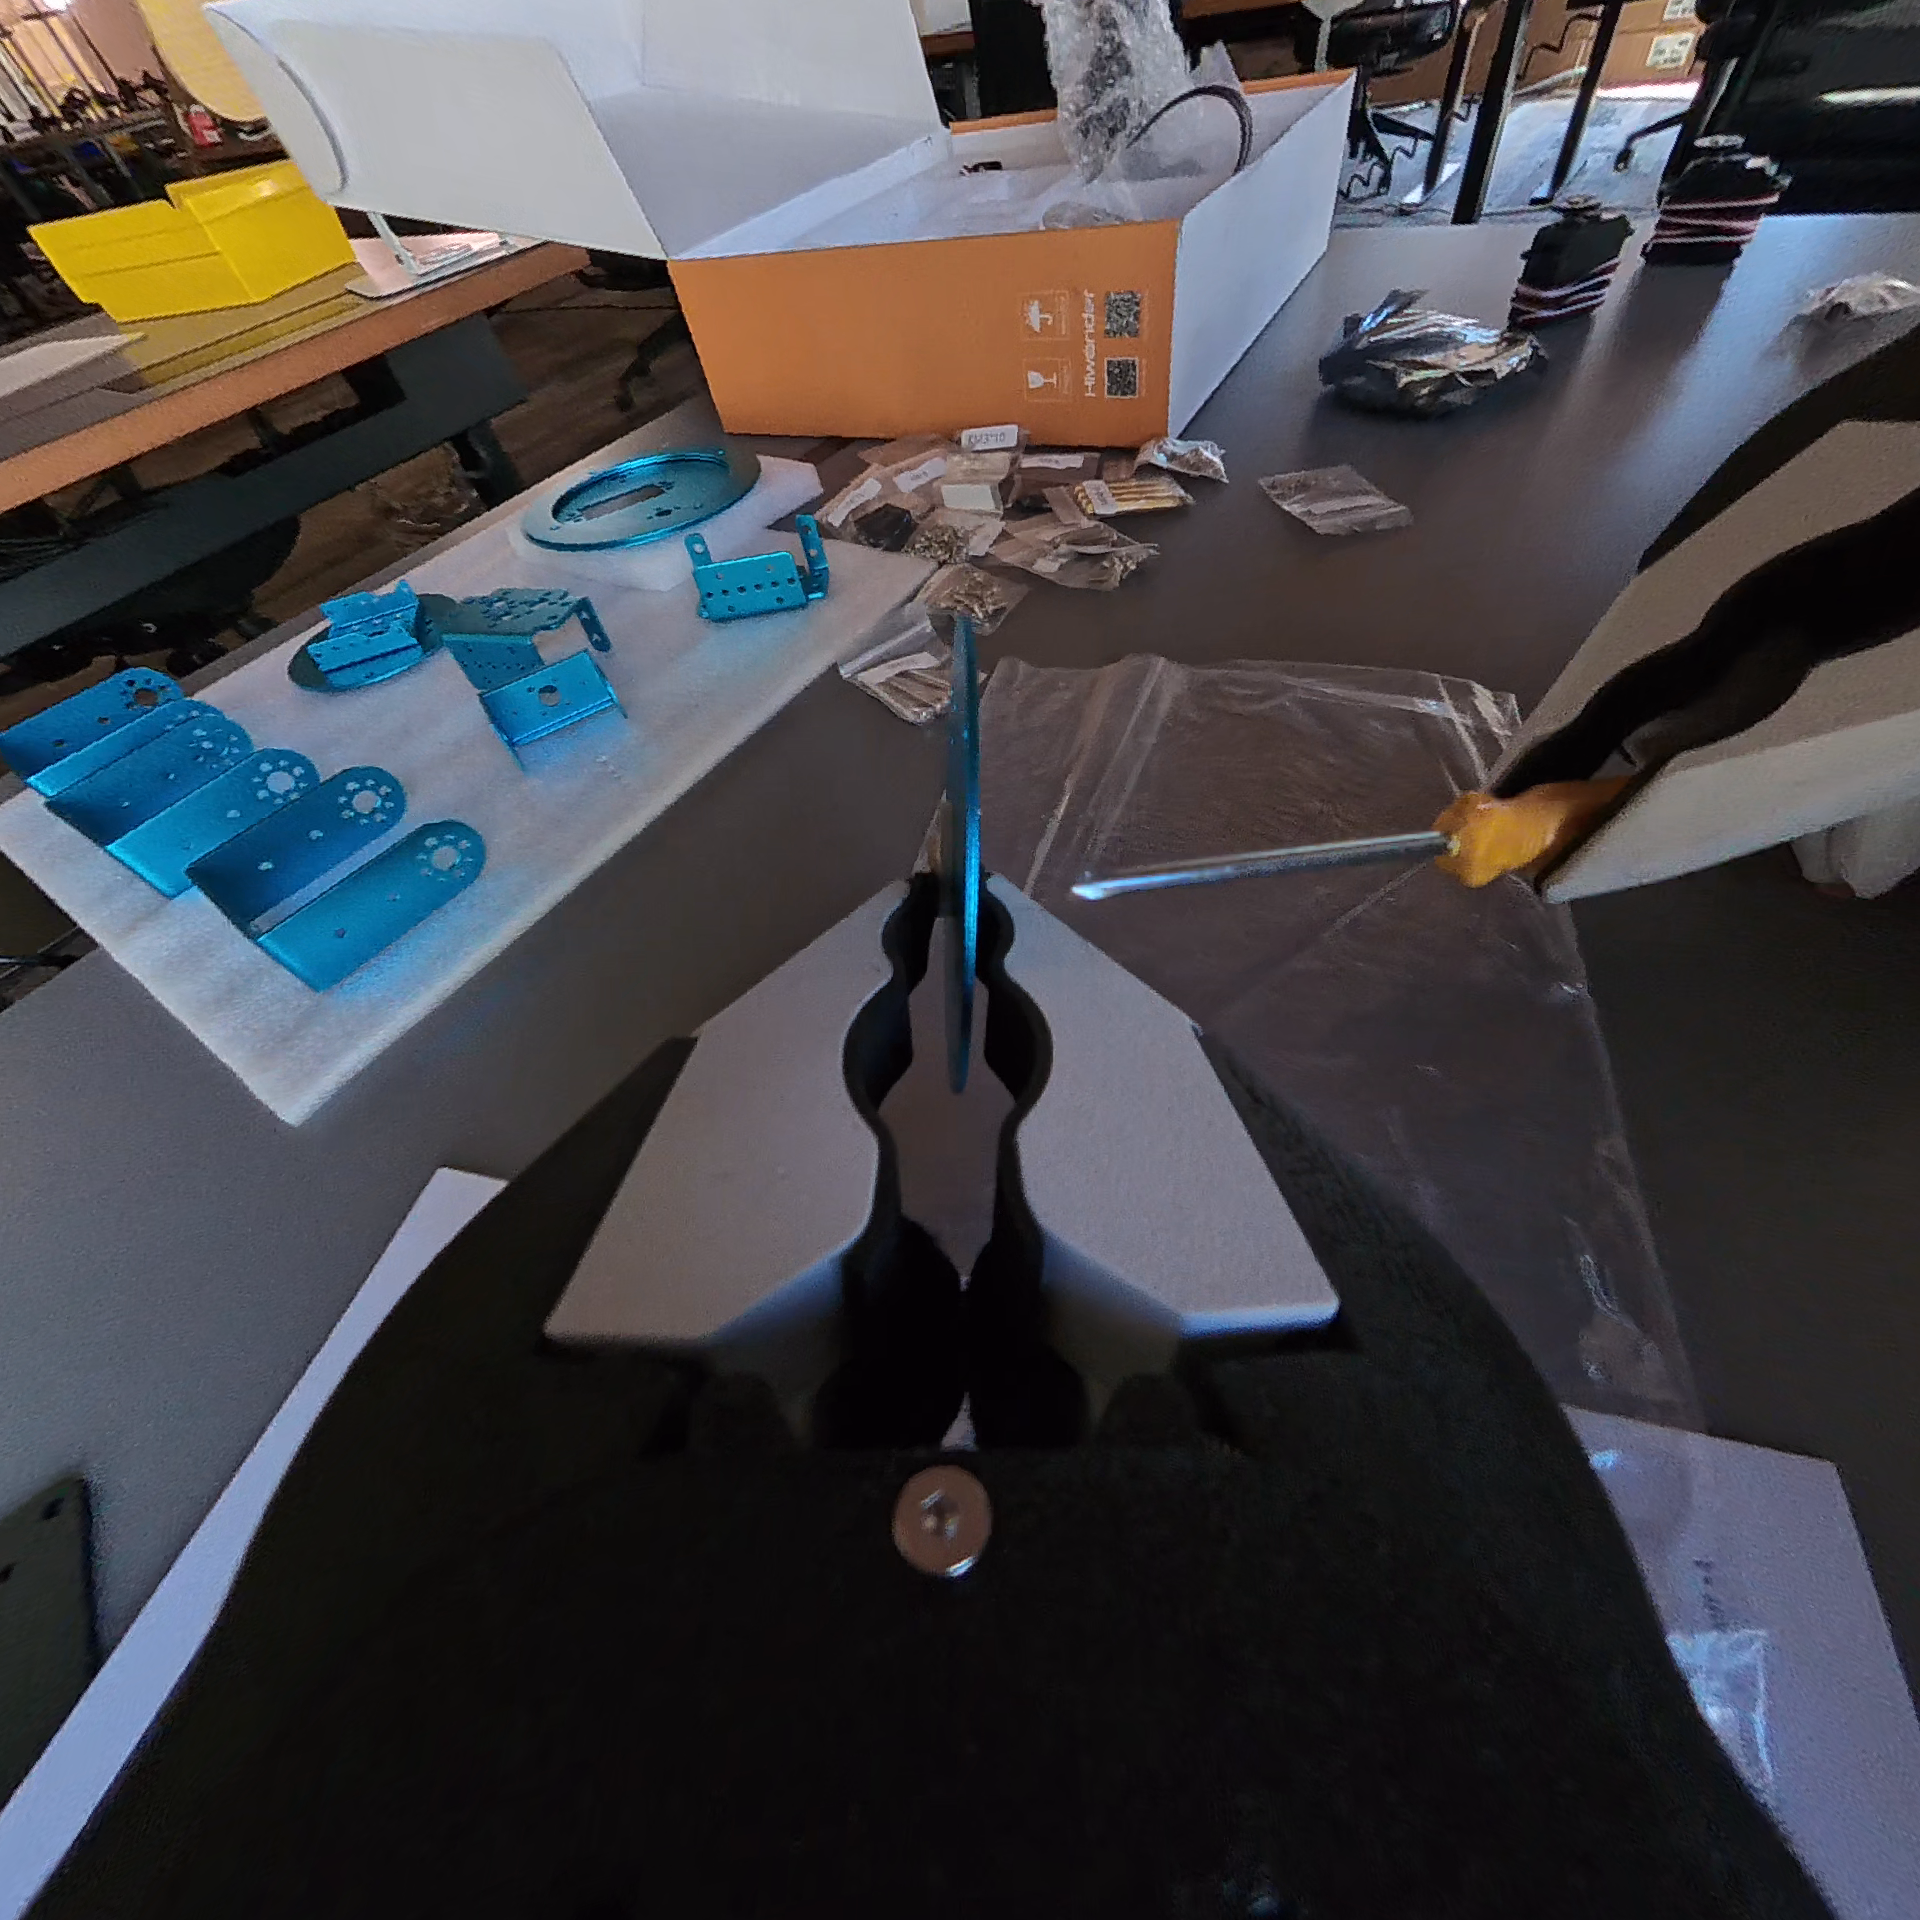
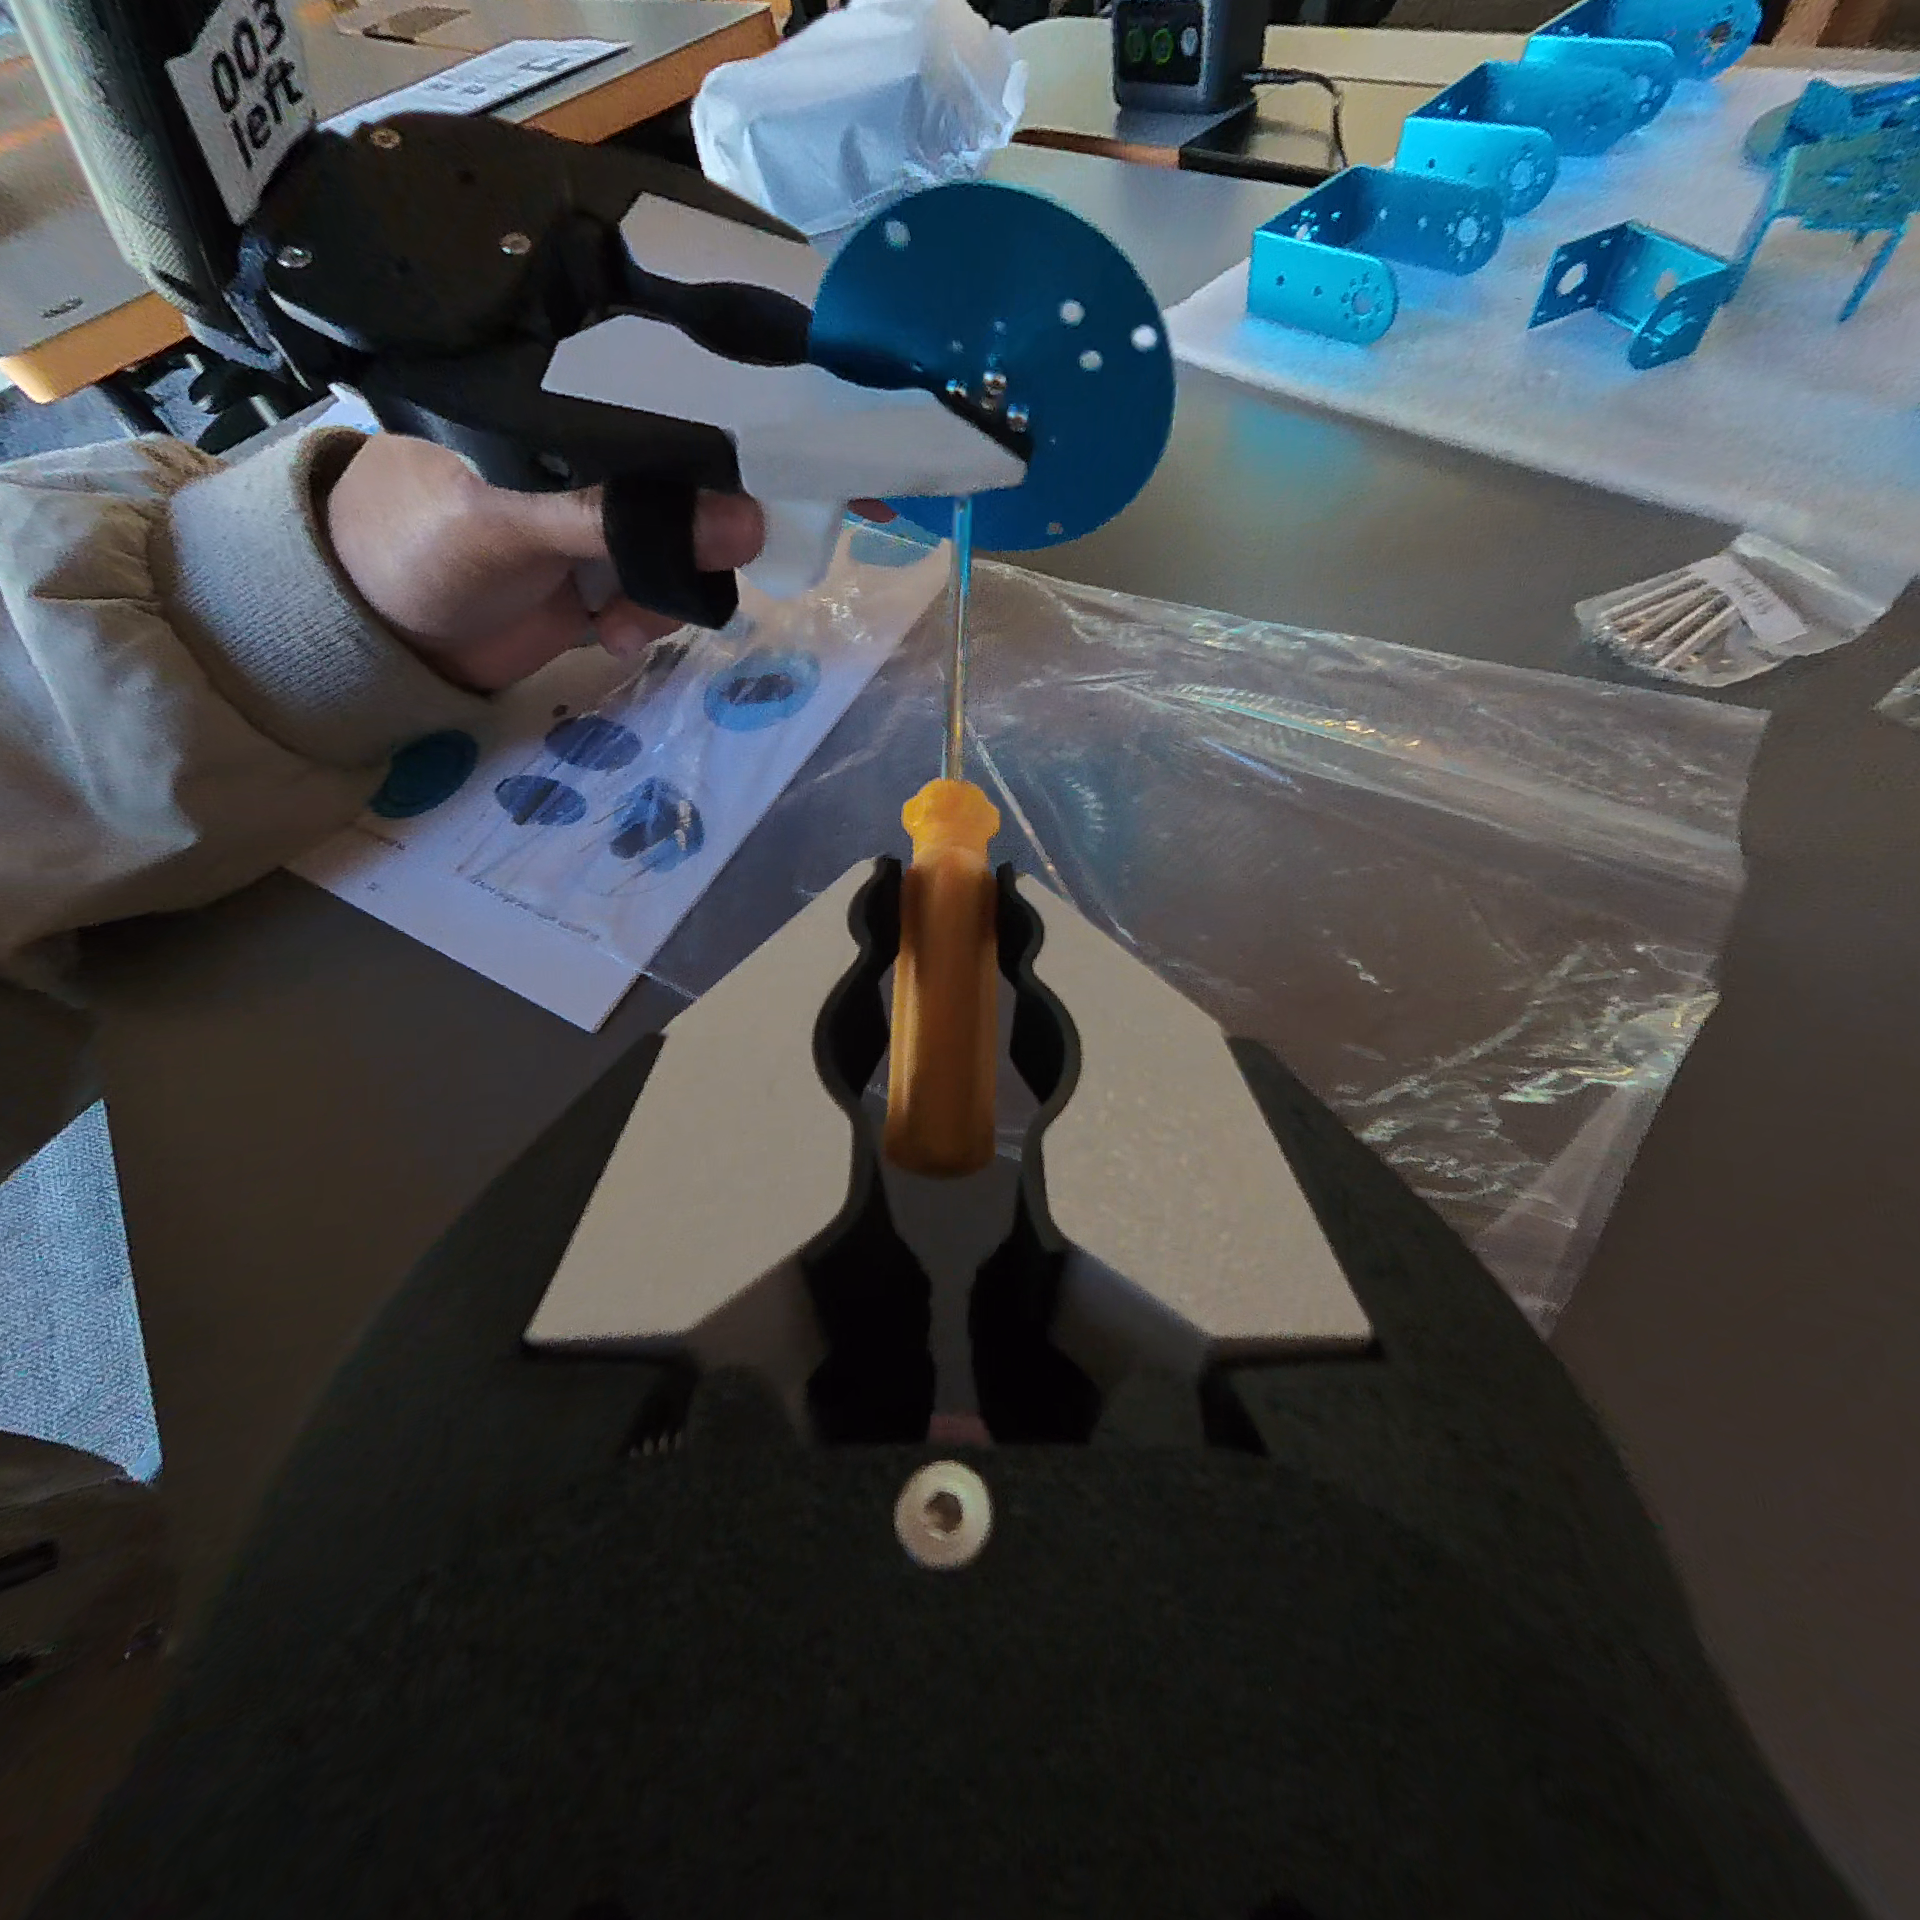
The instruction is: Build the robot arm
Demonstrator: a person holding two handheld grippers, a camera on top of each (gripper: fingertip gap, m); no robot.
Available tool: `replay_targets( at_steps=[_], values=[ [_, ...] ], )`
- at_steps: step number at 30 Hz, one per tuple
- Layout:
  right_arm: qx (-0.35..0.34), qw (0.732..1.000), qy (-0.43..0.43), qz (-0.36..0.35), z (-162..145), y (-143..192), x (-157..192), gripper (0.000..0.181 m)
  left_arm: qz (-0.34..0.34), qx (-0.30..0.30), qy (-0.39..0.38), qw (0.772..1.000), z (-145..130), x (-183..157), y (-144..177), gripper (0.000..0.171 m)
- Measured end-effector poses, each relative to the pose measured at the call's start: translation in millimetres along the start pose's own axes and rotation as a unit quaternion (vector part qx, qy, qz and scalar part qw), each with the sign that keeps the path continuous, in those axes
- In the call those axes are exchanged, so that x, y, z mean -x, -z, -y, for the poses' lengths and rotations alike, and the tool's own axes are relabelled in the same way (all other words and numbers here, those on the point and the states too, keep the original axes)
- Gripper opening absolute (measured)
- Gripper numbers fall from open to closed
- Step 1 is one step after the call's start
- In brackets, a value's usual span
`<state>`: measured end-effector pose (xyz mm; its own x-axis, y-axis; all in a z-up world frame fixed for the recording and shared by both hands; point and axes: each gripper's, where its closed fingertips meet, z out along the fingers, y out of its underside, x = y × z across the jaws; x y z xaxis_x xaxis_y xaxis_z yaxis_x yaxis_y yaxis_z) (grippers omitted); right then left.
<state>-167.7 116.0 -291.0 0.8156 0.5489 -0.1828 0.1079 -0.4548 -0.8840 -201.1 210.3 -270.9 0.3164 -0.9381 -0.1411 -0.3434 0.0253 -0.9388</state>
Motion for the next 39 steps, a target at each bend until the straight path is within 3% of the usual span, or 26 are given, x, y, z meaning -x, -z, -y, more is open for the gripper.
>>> replay_targets(
  at_steps=[4, 33, 39],
  values=[
    [-0.028, 0.999, 0.006, -0.021, 8, 5, -6, 0.017, -0.009, 0.002, -0.002, 1.0, -1, -6, -2, 0.007],
    [-0.022, 0.999, 0.027, -0.041, 7, 2, -9, 0.017, -0.022, 0.007, 0.005, 1.0, -1, -15, -4, 0.007],
    [0.006, 0.983, 0.121, -0.136, 6, -4, -10, 0.017, 0.048, 0.024, -0.072, 0.996, 0, -8, -3, 0.007]
  ],
)
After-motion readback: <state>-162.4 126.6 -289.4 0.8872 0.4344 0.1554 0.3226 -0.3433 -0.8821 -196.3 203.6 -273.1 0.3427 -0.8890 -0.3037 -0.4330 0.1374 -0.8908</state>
